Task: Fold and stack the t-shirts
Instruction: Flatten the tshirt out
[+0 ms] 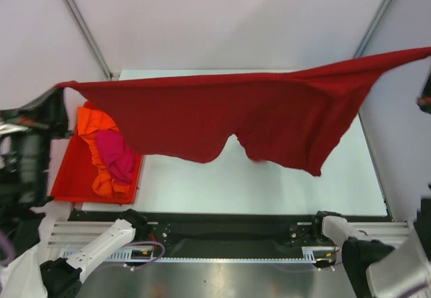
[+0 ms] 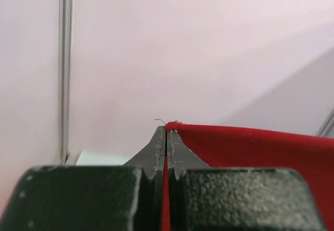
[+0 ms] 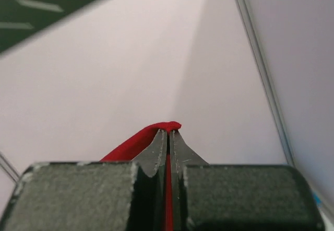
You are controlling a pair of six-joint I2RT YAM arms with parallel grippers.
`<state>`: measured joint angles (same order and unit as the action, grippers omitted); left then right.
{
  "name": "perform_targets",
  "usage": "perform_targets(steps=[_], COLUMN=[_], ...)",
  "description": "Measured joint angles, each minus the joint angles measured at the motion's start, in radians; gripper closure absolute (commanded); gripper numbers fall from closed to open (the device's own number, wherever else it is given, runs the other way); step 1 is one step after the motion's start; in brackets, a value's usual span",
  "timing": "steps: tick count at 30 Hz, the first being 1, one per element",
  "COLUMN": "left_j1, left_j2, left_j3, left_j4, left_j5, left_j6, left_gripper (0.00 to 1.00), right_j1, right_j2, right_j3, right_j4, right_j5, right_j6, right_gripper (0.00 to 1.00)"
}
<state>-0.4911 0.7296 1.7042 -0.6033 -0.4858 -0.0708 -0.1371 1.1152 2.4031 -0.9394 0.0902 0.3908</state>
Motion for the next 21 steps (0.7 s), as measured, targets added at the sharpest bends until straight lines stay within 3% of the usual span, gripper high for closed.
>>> perform_targets(steps=[6,11,17,21], left_j1=[0.0,0.0,0.0,0.0], left_j2=[-0.022,-0.048,-0.074,-0.072], left_j3=[0.148,0.164,0.021,-0.176], left_j4=[0.113,0.13,0.168,0.229], left_j5=[0.158,0.238,0.262,0.25], left_j6=[0.087,0.098,0.099,0.113], left_gripper=[1.0,1.0,1.0,1.0], right_j1=[0.082,0.176,0.26,0.308], right_j2=[-0.132,-0.177,-0.262,-0.307], right_j3=[0.019,-0.021,-0.252,-0.523], right_j4=[0.275,0.398,0.47,0.544], right_j5=[0.03,0.053,0.11,0.171], right_j6=[-0.068,-0.101,-0.134,-0.162], right_gripper=[1.0,1.0,1.0,1.0])
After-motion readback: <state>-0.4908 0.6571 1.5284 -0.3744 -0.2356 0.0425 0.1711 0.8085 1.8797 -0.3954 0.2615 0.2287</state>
